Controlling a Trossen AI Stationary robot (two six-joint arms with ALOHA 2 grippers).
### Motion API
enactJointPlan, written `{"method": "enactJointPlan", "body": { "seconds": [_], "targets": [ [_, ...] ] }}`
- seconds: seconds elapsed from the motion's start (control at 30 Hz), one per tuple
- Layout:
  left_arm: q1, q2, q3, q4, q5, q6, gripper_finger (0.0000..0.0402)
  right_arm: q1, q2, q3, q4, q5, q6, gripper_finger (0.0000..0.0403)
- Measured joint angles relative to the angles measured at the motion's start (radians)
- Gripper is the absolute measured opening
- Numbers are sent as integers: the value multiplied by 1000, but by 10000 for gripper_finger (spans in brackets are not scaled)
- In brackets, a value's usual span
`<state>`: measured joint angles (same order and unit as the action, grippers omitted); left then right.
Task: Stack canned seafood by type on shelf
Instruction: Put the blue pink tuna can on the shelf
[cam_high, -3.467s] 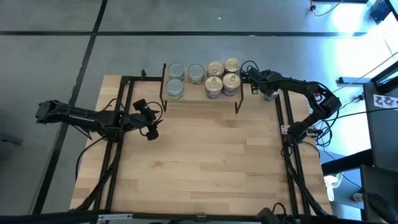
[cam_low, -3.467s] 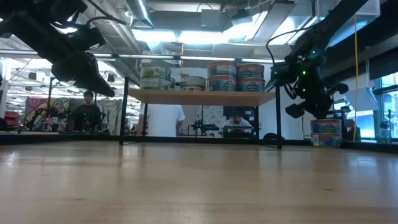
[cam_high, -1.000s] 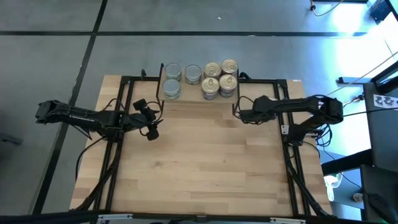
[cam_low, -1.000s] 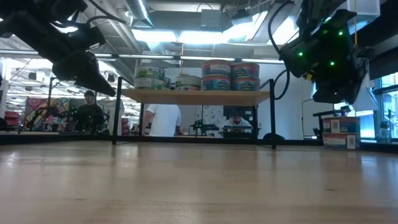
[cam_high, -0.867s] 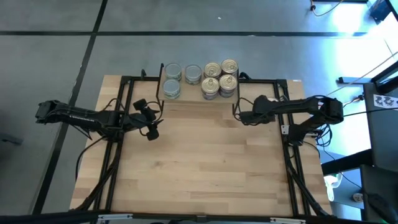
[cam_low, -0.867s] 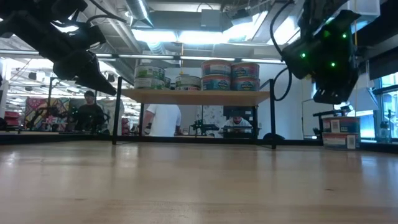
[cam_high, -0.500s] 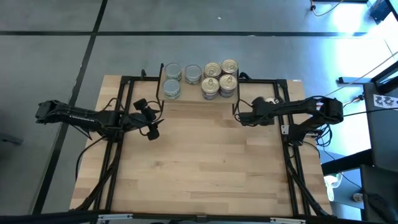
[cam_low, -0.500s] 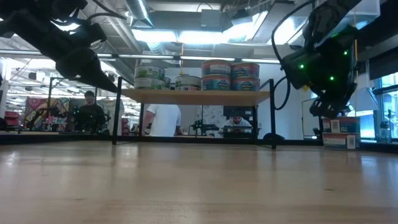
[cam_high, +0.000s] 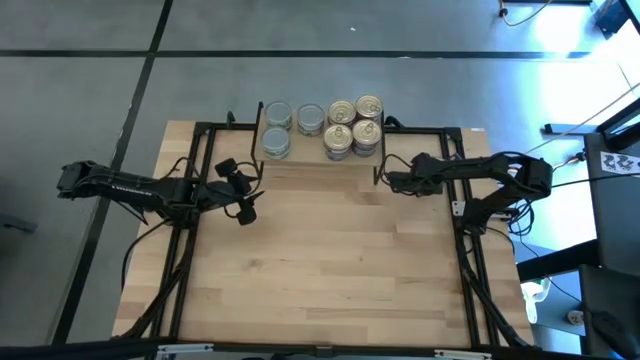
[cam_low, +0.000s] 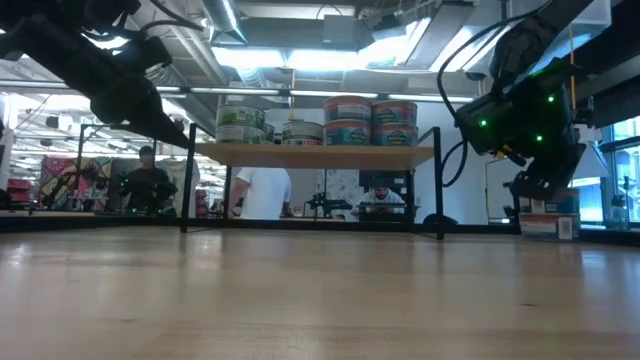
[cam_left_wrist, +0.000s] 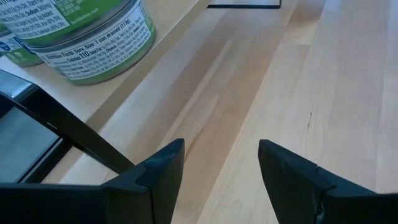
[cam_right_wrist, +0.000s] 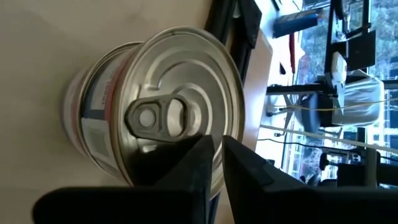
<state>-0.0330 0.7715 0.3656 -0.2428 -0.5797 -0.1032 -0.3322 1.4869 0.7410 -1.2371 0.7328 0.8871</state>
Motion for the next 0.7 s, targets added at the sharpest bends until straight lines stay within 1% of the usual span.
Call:
{"method": "enactJointPlan", "body": {
  "seconds": [0.17,0.37,0.53,0.7],
  "targets": [
    [0,0,0,0,0,0,203,45,-2,1,-43,-69,1,41],
    [0,0,0,0,0,-1,203,111,-1,0,-114,-163,55,41],
    [0,0,0,0,0,-2,203,183,-1,0,-128,-209,59,41],
    [0,0,0,0,0,-2,203,271,0,53,-155,-289,113,41]
  ]
}}
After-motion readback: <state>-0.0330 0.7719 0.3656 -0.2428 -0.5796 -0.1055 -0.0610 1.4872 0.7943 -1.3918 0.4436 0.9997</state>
